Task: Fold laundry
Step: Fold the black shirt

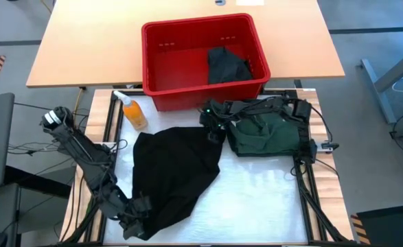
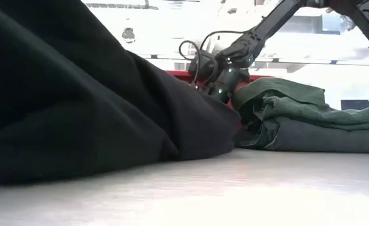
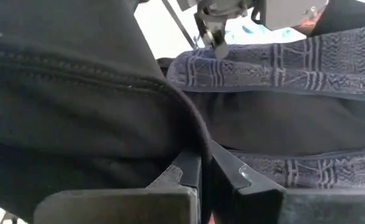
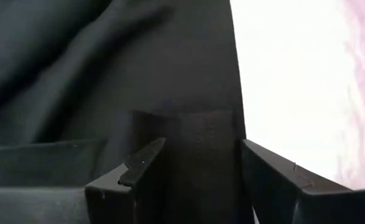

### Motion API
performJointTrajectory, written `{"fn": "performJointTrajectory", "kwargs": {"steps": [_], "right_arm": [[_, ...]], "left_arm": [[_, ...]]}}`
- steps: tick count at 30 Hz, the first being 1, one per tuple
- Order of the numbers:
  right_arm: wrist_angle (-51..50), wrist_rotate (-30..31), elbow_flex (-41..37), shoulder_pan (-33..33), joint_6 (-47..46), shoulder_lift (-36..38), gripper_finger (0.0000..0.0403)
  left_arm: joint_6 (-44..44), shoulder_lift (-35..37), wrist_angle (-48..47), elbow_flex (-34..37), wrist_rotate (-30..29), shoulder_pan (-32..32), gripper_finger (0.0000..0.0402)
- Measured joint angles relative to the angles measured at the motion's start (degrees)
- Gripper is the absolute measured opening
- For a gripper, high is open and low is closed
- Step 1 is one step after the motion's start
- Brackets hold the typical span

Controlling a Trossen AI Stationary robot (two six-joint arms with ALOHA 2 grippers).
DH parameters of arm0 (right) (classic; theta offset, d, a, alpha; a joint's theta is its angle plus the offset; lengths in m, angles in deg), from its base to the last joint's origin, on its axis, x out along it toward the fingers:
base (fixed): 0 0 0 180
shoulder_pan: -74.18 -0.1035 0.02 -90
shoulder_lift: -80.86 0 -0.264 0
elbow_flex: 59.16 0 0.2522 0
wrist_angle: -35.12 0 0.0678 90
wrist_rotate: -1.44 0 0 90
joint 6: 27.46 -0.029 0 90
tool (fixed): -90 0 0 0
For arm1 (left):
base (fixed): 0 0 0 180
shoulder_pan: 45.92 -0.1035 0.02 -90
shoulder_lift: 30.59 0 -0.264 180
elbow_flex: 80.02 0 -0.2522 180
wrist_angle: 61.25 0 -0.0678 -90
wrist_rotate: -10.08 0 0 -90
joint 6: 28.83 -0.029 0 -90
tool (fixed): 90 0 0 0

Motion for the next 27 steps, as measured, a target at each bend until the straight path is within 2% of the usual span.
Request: {"fn": "performJointTrajectory", "kwargs": {"steps": [3,5,10,11,16,20,23,27], "right_arm": [[0.5,0.2,0.2,-0.3,0.0,-1.0,0.0216],[0.1,0.7,0.2,-0.8,0.0,-1.1,0.0185],[-2.9,1.4,0.1,-3.2,0.1,1.2,0.0035],[-3.5,1.4,0.1,-3.8,0.1,2.3,0.0023],[-8.9,5.1,0.1,-6.4,-0.6,8.8,0.0030],[-14.6,7.1,0.1,-7.7,-0.8,14.7,0.0022],[-18.3,7.3,0.1,-7.6,-3.7,18.7,0.0023],[-25.2,7.3,0.1,-7.5,-10.3,23.2,0.0044]], "left_arm": [[1.8,-0.2,-0.4,0.0,-0.4,1.9,0.0000],[3.1,-0.2,-0.6,0.0,-0.4,2.6,0.0000],[5.6,-0.2,-2.0,0.0,-1.3,5.5,0.0000],[6.4,-0.2,-2.6,0.0,-1.3,6.1,0.0000],[11.2,-0.2,-5.4,0.0,-1.7,10.3,0.0000],[16.9,-0.2,-8.0,0.0,-2.5,14.8,0.0000],[21.0,-0.2,-10.0,0.0,-4.0,18.5,0.0000],[25.6,-0.1,-12.5,0.0,-7.6,23.2,0.0000]]}}
